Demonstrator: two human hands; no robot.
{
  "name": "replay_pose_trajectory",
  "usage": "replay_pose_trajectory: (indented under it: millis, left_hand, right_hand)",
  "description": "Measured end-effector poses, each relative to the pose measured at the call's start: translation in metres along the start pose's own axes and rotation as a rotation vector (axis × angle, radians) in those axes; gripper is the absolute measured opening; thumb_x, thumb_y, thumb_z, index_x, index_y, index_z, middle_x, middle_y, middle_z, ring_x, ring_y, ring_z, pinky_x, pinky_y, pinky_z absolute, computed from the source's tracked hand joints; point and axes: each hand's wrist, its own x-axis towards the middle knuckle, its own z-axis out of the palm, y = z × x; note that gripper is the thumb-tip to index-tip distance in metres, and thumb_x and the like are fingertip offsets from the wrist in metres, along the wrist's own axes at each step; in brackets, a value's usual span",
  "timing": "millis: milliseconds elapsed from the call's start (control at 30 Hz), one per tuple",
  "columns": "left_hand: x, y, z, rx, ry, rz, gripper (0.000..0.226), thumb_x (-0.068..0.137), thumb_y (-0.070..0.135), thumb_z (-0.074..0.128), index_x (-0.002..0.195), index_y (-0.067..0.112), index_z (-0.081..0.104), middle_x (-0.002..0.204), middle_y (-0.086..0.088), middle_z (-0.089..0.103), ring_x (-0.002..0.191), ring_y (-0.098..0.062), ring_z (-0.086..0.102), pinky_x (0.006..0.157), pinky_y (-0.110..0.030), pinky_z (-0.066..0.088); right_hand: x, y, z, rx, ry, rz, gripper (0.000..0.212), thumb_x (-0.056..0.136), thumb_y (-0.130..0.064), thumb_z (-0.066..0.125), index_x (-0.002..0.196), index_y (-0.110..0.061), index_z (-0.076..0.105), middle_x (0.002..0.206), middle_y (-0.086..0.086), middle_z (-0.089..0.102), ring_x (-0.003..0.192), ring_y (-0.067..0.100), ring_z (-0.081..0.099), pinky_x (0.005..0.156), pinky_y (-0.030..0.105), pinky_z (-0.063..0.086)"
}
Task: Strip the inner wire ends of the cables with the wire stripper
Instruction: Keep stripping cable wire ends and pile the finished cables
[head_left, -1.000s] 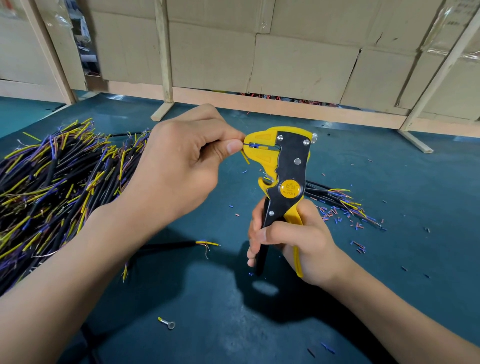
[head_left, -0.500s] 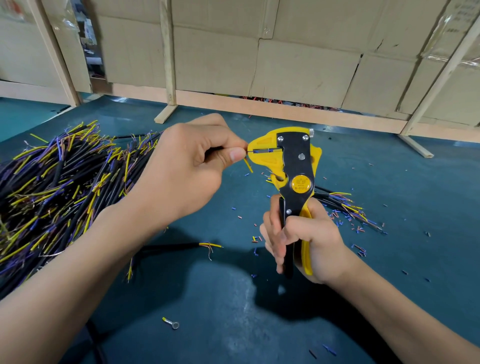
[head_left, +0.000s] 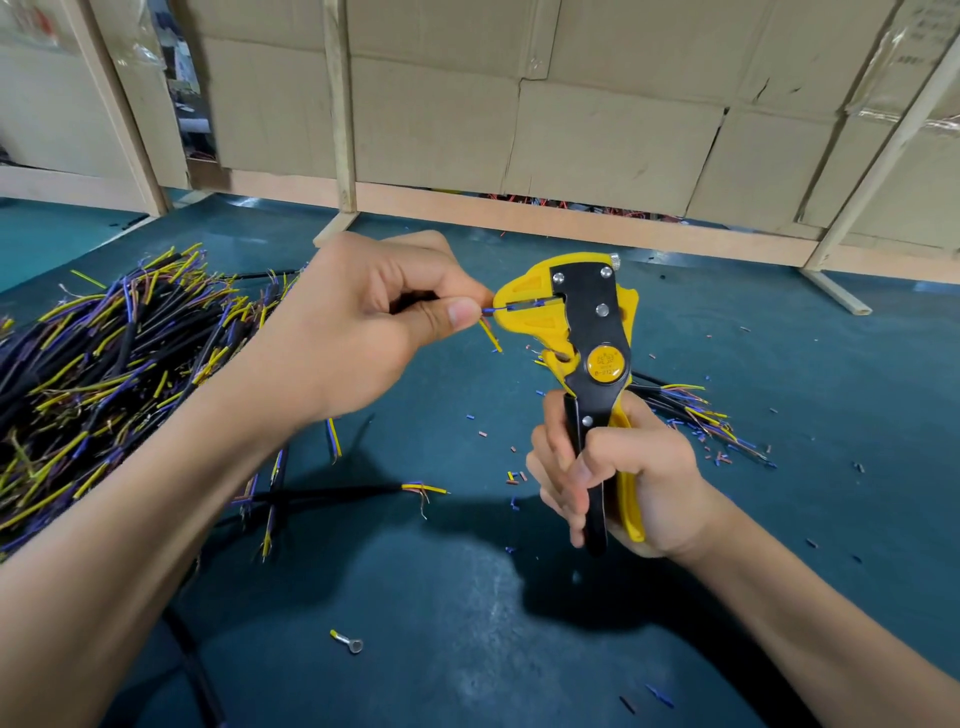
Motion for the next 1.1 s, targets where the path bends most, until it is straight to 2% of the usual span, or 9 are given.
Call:
replay_pose_trajectory:
  millis: [200, 400, 567, 667, 800, 867, 933, 1000, 1100]
  left_hand:
    - [-0.001, -0.003, -0.006, -0.065, -0.040, 0.008, 0.015, 0.090, 0.008, 0.063, 0.098, 0.015, 0.074, 0.081, -0.015, 0.057, 0.076, -0.031, 0.048, 0.066, -0.027, 0.033]
    - [0.001, -0.004, 0.001, -0.144, -0.031, 0.027, 0.026, 0.095, 0.014, 0.055, 0.114, 0.024, 0.070, 0.080, -0.007, 0.050, 0.075, -0.019, 0.044, 0.069, -0.023, 0.032]
    - [0.000, -0.008, 0.013, -0.082, -0.018, -0.031, 0.029, 0.102, 0.014, 0.053, 0.129, 0.015, 0.066, 0.082, 0.003, 0.057, 0.071, 0.000, 0.051, 0.070, -0.012, 0.037]
    - [0.004, -0.012, 0.021, 0.114, 0.018, -0.078, 0.025, 0.100, 0.016, 0.059, 0.120, 0.023, 0.072, 0.087, 0.006, 0.066, 0.075, -0.005, 0.056, 0.073, -0.020, 0.042]
    - [0.034, -0.020, 0.036, 0.250, -0.033, -0.162, 0.020, 0.097, 0.014, 0.063, 0.106, 0.024, 0.077, 0.087, 0.009, 0.071, 0.076, -0.008, 0.059, 0.070, -0.016, 0.042]
    - [0.057, -0.022, 0.053, 0.256, -0.118, -0.140, 0.019, 0.096, 0.014, 0.065, 0.106, 0.024, 0.077, 0.086, 0.010, 0.073, 0.077, -0.008, 0.059, 0.067, -0.013, 0.041]
    - [0.080, -0.018, 0.076, 0.254, -0.192, -0.066, 0.020, 0.097, 0.014, 0.064, 0.111, 0.021, 0.076, 0.093, 0.003, 0.076, 0.083, -0.010, 0.062, 0.072, -0.014, 0.043]
    - [0.098, -0.014, 0.100, 0.329, -0.303, 0.013, 0.029, 0.100, 0.017, 0.061, 0.128, 0.016, 0.068, 0.112, -0.005, 0.073, 0.102, -0.016, 0.063, 0.088, -0.014, 0.043]
    - [0.108, -0.013, 0.114, 0.557, -0.467, 0.021, 0.052, 0.104, 0.032, 0.049, 0.153, 0.015, 0.038, 0.136, -0.015, 0.055, 0.128, -0.032, 0.049, 0.109, -0.039, 0.036]
  right_hand:
    - [-0.002, -0.008, -0.001, 0.046, -0.060, 0.040, 0.014, 0.052, 0.002, 0.043, 0.058, -0.008, 0.051, 0.043, 0.009, 0.043, 0.037, 0.020, 0.033, 0.041, 0.020, 0.035]
    - [-0.005, -0.017, -0.007, 0.095, -0.145, 0.013, 0.010, 0.054, -0.008, 0.053, 0.064, -0.005, 0.053, 0.047, 0.010, 0.046, 0.040, 0.022, 0.041, 0.040, 0.026, 0.043]
    - [-0.003, -0.016, -0.015, 0.177, -0.071, -0.005, 0.021, 0.064, -0.006, 0.058, 0.083, -0.006, 0.068, 0.069, 0.017, 0.061, 0.062, 0.033, 0.063, 0.062, 0.045, 0.057]
    - [0.002, -0.017, -0.020, 0.287, 0.169, -0.098, 0.020, 0.070, -0.009, 0.059, 0.087, -0.005, 0.068, 0.078, 0.017, 0.063, 0.072, 0.035, 0.066, 0.070, 0.049, 0.058]
    - [0.009, -0.018, -0.037, 0.188, 0.793, -0.278, 0.007, 0.087, -0.002, 0.056, 0.088, -0.003, 0.063, 0.073, 0.015, 0.069, 0.070, 0.035, 0.069, 0.071, 0.044, 0.059]
    - [0.007, -0.021, -0.044, 0.130, 1.006, -0.356, 0.006, 0.088, -0.001, 0.058, 0.085, -0.003, 0.063, 0.067, 0.011, 0.069, 0.067, 0.031, 0.070, 0.063, 0.036, 0.058]
    - [0.005, -0.023, -0.047, 0.035, 1.100, -0.430, 0.003, 0.078, -0.008, 0.065, 0.080, -0.007, 0.063, 0.065, 0.007, 0.068, 0.066, 0.028, 0.067, 0.061, 0.032, 0.058]
    - [0.004, -0.020, -0.048, -0.231, 1.145, -0.459, 0.007, 0.074, -0.014, 0.067, 0.079, -0.010, 0.065, 0.069, 0.003, 0.067, 0.067, 0.021, 0.063, 0.068, 0.035, 0.055]
    - [0.003, -0.010, -0.046, -0.657, 1.155, -0.422, 0.013, 0.080, -0.025, 0.062, 0.089, -0.016, 0.067, 0.070, -0.008, 0.065, 0.066, 0.007, 0.058, 0.069, 0.027, 0.046]
